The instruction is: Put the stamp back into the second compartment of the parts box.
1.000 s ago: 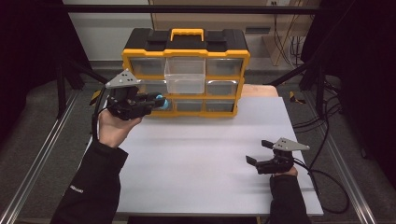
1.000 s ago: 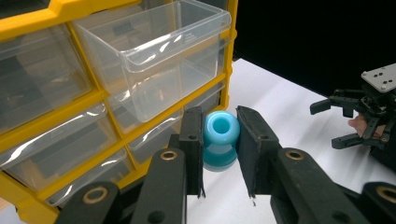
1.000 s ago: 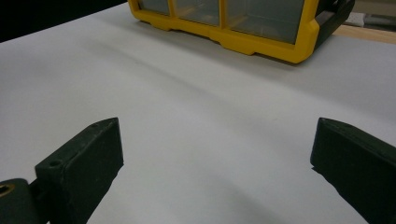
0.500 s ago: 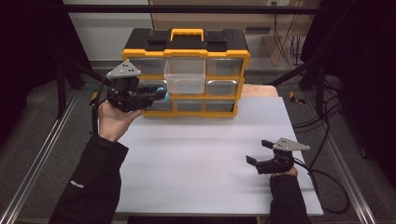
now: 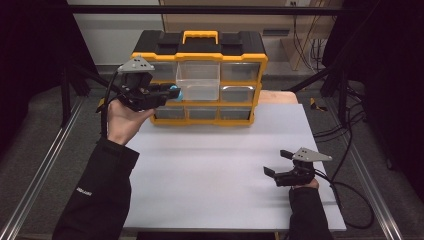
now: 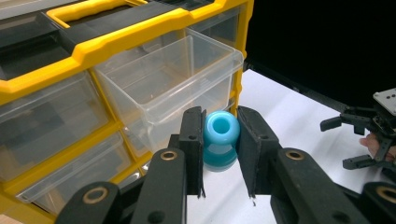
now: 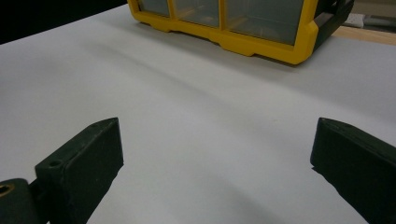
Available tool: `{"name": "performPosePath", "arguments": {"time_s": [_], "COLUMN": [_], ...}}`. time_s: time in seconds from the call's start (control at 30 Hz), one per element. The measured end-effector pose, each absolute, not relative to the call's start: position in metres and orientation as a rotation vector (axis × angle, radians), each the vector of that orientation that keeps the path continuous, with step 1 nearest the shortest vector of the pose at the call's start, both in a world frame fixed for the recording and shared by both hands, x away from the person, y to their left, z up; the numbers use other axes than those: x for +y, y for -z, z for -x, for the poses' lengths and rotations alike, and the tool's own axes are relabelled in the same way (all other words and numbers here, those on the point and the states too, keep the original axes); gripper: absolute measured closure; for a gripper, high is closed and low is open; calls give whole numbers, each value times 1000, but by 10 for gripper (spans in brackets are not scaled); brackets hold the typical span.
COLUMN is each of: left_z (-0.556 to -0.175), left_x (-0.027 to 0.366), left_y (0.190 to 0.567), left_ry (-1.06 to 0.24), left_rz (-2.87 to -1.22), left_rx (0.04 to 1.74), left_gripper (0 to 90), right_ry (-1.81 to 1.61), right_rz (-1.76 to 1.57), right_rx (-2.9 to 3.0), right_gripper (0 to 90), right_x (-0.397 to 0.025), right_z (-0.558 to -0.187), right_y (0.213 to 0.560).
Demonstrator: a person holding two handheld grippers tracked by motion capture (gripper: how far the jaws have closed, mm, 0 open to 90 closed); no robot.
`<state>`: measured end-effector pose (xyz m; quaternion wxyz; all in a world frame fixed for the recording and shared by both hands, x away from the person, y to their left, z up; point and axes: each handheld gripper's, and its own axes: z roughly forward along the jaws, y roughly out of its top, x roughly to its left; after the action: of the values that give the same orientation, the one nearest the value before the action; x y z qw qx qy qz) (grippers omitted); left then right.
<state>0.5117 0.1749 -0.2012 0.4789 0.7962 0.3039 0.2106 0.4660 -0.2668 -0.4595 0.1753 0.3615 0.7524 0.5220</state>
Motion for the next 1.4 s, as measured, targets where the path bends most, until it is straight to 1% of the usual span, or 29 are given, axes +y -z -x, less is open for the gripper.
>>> {"name": "performPosePath", "arguments": {"time_s": [0.7,1.1,1.4], "left_z": [-538,-553,-567], "left_x": [165,152,143], "left_y": [186,183,181], "left_ry": [-532,-569,-599], "left_rz": [-1937,-1939,-1970], "left_rx": [783,800,821], "left_gripper": [722,722,721], "right_ry": [-1482,-1478,-1482], "right_rz": [-1020,-1024,-1022], "right_rx": [2130,2132,2131], "right_gripper": [28,28,28], "right_x": [-267,-267,-267], "right_z": [-466,-466,-466], "right_y": [460,460,460]}}
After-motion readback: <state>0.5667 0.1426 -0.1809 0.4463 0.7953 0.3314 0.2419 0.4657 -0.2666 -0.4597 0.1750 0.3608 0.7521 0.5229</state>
